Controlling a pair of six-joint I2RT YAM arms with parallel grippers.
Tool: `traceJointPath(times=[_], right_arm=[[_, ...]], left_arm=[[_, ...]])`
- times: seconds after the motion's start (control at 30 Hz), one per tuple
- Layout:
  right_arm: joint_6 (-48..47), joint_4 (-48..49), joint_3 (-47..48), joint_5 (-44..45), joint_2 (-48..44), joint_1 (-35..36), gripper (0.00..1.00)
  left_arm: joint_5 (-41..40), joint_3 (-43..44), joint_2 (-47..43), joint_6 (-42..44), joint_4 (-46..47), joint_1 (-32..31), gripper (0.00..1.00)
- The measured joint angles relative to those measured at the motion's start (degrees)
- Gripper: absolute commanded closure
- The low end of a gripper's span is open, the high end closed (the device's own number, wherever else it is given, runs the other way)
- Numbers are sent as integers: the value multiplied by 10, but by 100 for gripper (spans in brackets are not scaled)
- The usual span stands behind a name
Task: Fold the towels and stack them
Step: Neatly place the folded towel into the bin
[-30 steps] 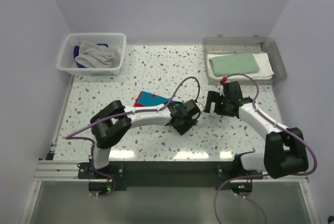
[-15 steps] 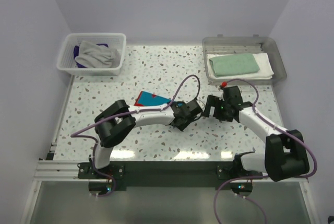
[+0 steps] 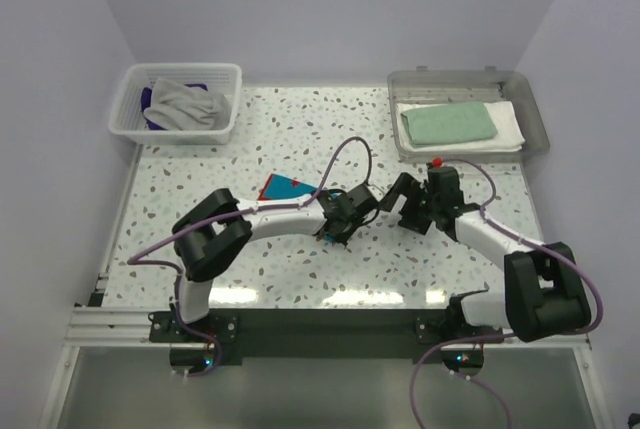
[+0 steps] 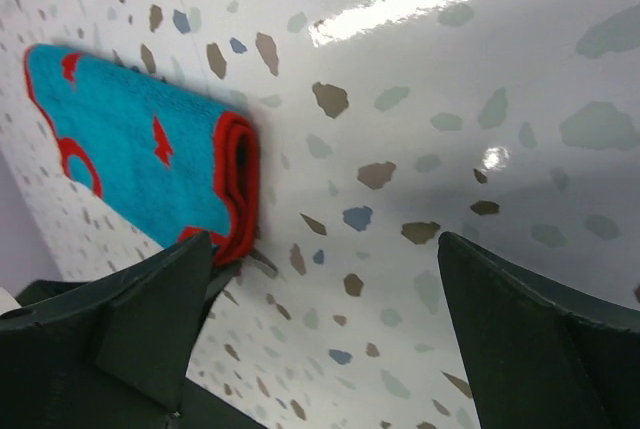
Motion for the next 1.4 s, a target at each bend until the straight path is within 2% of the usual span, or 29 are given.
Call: traceJointPath(times=[0.23, 0.47, 0.67, 1.13, 1.4], right_arm=[[111, 92, 1, -13, 72, 34, 1], [209, 195, 5, -12, 132, 101, 1], [282, 264, -7, -9, 159, 126, 4], [347, 302, -44, 18, 145, 139, 6], [382, 344, -40, 38, 174, 179, 17]], left_arm=[[27, -1, -21, -21, -5, 9, 100], [43, -1, -31, -31, -5, 12, 100], [50, 0, -33, -49, -13, 14, 100], [54, 0, -45, -99, -24, 28, 100], [46, 8, -58, -125, -20, 34, 100]])
